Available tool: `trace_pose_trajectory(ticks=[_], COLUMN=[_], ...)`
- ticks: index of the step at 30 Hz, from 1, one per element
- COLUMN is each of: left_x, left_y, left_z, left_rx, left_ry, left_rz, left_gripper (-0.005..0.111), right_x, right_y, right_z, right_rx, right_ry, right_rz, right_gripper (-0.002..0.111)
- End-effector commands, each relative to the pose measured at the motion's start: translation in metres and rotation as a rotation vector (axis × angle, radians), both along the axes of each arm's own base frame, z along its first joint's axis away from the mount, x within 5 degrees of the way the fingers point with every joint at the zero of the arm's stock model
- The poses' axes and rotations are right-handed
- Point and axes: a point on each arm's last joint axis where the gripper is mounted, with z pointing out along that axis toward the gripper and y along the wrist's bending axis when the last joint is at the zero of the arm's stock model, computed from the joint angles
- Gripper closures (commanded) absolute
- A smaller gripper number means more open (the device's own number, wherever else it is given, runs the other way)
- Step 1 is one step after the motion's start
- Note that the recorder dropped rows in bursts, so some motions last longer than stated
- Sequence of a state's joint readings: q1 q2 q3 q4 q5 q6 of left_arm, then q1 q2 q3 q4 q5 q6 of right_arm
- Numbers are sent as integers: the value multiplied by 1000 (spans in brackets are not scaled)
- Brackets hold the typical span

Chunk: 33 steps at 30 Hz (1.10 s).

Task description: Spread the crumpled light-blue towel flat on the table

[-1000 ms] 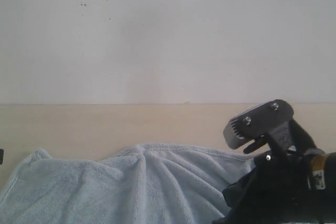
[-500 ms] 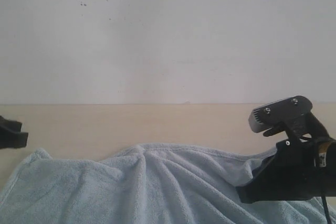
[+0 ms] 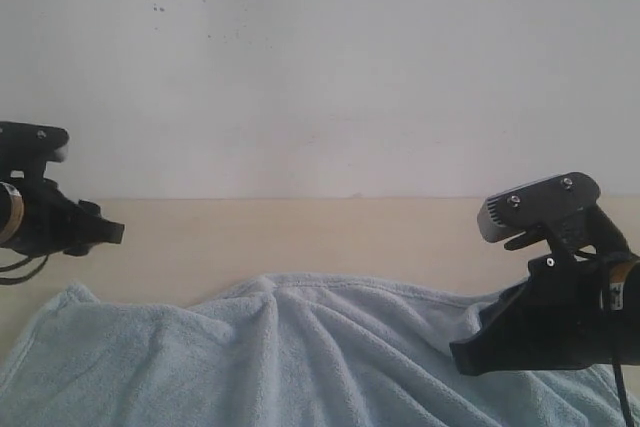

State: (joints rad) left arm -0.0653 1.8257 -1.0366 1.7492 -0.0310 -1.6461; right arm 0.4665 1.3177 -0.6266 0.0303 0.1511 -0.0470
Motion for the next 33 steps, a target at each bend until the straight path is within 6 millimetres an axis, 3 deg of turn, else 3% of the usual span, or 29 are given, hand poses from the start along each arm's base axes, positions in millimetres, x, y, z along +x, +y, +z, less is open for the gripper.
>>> trace_pose_trajectory(ticks=[1,7,13,23,28,31,33], left_x=[12,15,19,31,30,29,29], left_y=[0,8,5,8,9,9,9], left_z=[-24,-49,-70,-78,-93,-102,-104], left_rx=[2,76,81,116,132,131,132], left_ry=[48,91,141,134,168,190,194], left_rz=[22,86,35,65,65,62,61], left_gripper=[55,55,55,55,55,59,67], right_x=[2,4,4,5,6,6,6], right_y=[-2,-1,0,0,0,0,0], right_z=[1,4,4,6,6,6,7], right_rx=[0,22,34,47,51,52,61], right_ry=[-32,-67,-61,-84,-87,-87,-91], right_rz=[2,-3,-13,-15,-17,-18,-23], right_gripper=[106,106,106,106,106,106,106])
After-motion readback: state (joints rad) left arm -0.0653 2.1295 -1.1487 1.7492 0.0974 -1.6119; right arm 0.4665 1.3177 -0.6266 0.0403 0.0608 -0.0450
